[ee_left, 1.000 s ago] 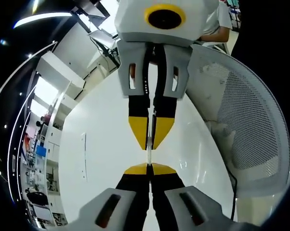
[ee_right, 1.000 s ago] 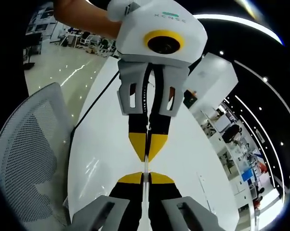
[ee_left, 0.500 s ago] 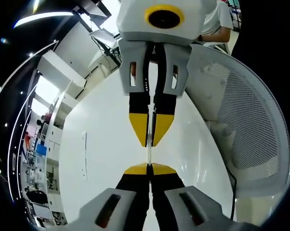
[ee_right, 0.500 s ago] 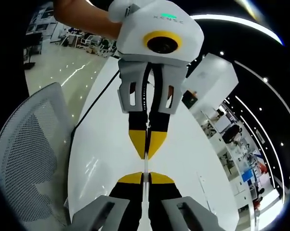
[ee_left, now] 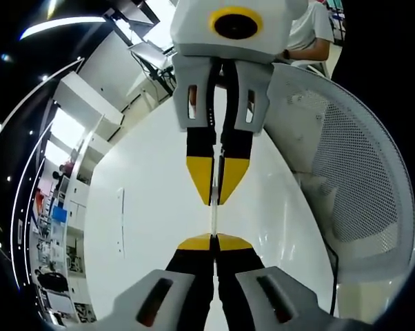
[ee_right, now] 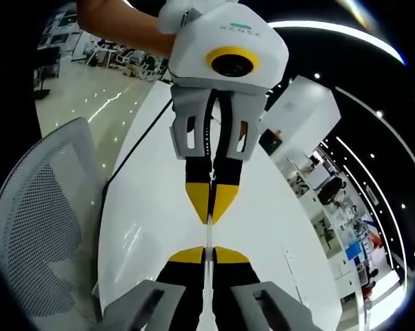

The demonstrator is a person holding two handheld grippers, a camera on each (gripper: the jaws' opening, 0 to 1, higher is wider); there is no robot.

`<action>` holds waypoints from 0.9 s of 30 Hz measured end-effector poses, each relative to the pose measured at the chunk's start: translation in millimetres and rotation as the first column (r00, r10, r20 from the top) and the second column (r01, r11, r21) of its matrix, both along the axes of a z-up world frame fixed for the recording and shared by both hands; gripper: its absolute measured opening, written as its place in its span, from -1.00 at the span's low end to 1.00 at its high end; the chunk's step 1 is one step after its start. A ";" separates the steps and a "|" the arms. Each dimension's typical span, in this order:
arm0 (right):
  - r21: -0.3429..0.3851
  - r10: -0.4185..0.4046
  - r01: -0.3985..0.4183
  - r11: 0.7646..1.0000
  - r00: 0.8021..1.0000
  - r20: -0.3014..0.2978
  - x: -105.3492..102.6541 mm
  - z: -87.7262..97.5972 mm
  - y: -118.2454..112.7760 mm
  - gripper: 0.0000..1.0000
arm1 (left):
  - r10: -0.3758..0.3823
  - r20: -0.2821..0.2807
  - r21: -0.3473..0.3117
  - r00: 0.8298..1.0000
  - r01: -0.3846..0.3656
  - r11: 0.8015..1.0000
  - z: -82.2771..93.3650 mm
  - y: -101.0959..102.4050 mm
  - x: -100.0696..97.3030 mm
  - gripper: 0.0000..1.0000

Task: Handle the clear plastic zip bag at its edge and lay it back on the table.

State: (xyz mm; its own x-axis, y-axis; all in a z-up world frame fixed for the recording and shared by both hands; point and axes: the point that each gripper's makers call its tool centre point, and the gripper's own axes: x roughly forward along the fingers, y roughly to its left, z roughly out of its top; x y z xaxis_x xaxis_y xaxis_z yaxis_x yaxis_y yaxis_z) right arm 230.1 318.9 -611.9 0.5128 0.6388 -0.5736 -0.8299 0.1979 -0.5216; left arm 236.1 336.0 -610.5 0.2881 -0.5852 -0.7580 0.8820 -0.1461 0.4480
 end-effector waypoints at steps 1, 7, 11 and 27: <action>0.000 0.000 0.000 1.000 1.000 -0.001 -0.2 -0.1 -0.4 -1.00 | 0.000 0.000 0.000 1.000 0.000 1.000 0.0 -0.3 -0.1 -1.00; 0.000 -0.003 0.003 1.000 1.000 0.001 0.0 0.8 -1.9 -1.00 | 0.000 0.000 -0.004 1.000 0.000 1.000 0.6 -1.5 0.0 -1.00; 0.002 -0.004 0.004 1.000 1.000 0.001 0.3 0.8 -2.0 -1.00 | 0.000 0.000 -0.003 1.000 0.000 1.000 0.4 -1.3 0.7 -1.00; 0.004 -0.002 0.002 1.000 1.000 -0.001 1.2 0.8 -1.8 -1.00 | 0.000 -0.006 -0.001 1.000 0.000 1.000 -0.2 -0.5 2.0 -1.00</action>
